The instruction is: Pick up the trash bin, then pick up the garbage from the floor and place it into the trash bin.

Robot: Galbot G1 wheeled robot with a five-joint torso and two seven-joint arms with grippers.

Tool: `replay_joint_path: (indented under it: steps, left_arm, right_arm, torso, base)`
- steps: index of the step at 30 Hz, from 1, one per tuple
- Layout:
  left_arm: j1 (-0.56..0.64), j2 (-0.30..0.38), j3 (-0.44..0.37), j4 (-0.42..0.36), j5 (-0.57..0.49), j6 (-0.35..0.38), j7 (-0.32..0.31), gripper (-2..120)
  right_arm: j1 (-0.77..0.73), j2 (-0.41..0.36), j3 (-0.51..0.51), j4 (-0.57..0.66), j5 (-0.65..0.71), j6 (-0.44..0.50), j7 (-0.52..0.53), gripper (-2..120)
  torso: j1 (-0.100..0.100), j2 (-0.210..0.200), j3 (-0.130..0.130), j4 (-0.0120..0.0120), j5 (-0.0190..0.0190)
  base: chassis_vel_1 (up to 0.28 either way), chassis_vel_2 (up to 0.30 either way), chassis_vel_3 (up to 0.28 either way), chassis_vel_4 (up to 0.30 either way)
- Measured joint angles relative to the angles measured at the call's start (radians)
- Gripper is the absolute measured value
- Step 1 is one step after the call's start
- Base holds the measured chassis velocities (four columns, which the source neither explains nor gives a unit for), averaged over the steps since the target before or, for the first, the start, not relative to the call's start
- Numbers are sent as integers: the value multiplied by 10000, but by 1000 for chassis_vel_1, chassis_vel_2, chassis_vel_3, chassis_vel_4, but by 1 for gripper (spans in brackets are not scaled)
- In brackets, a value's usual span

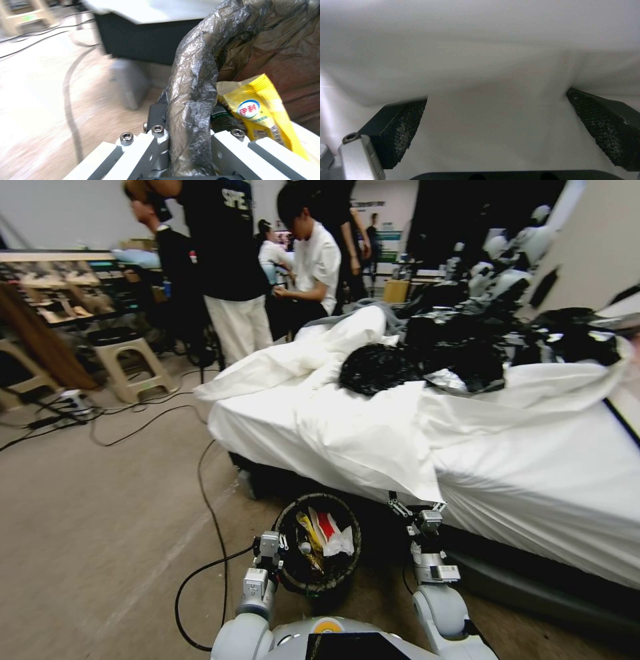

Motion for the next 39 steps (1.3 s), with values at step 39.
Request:
replay_joint_path:
  steps: [39]
  left_arm:
    - [-9,-3,17,-24,14,38,18,1]
  right_arm:
    - [138,10,-110,35,-21,-167,-37,100]
  torso:
    - [0,0,1,-3,-1]
  base:
    - [126,131,131,127]
